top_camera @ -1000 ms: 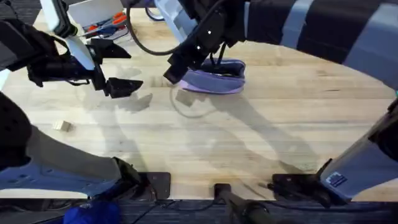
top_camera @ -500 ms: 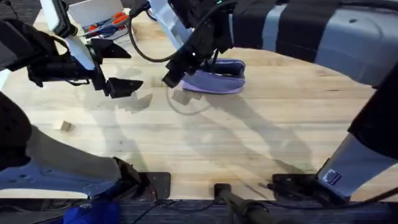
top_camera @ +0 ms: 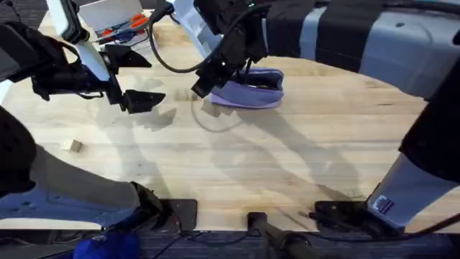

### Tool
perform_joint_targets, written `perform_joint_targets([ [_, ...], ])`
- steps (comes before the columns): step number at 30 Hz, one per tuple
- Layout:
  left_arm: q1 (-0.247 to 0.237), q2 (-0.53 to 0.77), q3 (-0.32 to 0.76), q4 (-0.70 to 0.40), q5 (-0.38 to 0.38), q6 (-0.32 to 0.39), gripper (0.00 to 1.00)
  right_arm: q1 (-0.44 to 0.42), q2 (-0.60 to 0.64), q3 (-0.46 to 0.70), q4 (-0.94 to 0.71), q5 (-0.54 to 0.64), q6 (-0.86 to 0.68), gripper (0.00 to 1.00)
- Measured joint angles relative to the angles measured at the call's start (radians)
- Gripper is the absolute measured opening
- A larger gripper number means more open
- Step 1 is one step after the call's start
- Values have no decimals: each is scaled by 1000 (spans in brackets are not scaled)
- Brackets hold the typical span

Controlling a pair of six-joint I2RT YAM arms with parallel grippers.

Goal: Unzip the bag, pick up the pens from the table one at a time and place them inside, then zip the bag closed.

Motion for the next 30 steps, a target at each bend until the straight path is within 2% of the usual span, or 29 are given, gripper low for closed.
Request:
perform_joint_targets([
  [2,0,0,0,0,0,0,993,0,0,0,0,0,0,628],
  [7,0,0,0,0,0,0,993,0,0,0,0,0,0,425],
  [9,0,0,0,0,0,0,992,0,0,0,0,0,1,308],
  [12,0,0,0,0,0,0,993,-1,0,0,0,1,8,62],
  [13,0,0,0,0,0,0,993,-2,0,0,0,1,7,41],
  [30,0,0,0,0,0,0,993,-2,0,14,-8,1,7,28],
])
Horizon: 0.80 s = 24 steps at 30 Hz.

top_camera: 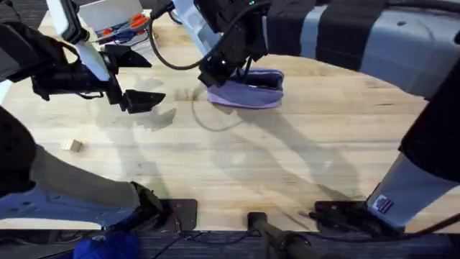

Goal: Unzip the bag, pick up the pens from the table one at a time and place them inside, then zip the bag closed.

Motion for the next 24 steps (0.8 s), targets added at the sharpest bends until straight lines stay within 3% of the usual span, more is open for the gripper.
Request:
perform_joint_targets([
  [17,0,0,0,0,1,0,993,-1,-16,71,-76,2,0,29],
  [24,-1,0,0,30,39,0,994,-1,-28,71,-93,-1,0,29],
])
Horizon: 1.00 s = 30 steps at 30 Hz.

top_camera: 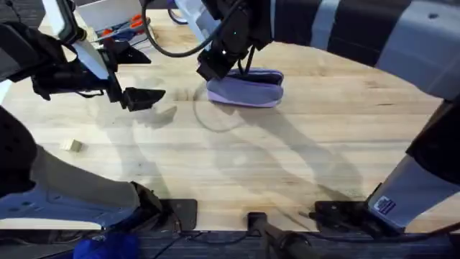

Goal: Unzip the bag, pick up the pens from the table one at a time and place them inside, then zip the bag closed.

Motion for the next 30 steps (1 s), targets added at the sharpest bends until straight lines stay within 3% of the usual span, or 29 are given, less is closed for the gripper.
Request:
perform_joint_targets([
  [7,-41,0,0,5,22,0,993,0,0,0,0,0,0,29],
  [9,-65,0,0,5,26,0,993,0,0,0,0,0,0,29],
  [10,-103,0,0,7,32,0,993,0,0,0,1,0,0,29],
  [15,-157,8,0,14,43,0,993,0,0,0,4,0,0,29],
  [23,-186,152,0,46,146,0,994,0,0,0,8,1,0,29],
  [30,-249,225,0,89,204,0,994,0,0,0,9,1,0,29],
])
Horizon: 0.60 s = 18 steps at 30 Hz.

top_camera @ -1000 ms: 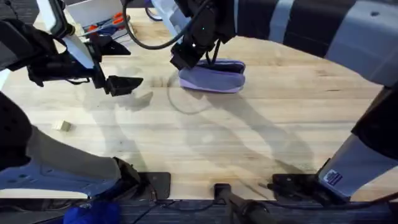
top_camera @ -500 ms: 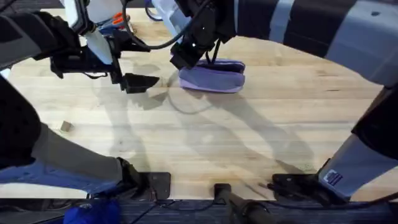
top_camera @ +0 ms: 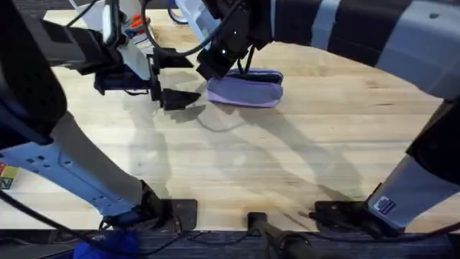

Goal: Unzip the bag, pick up the pens from the table one at a time and place them inside, then zip the bag closed.

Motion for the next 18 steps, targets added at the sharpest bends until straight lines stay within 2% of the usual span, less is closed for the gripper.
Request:
perform_joint_targets([
  [8,-96,9,0,63,20,-16,993,0,0,0,2,2,0,29],
  [14,-150,9,0,179,35,-124,993,0,0,0,2,2,0,28],
  [18,-173,9,0,204,42,-174,995,0,0,0,2,2,0,28],
])
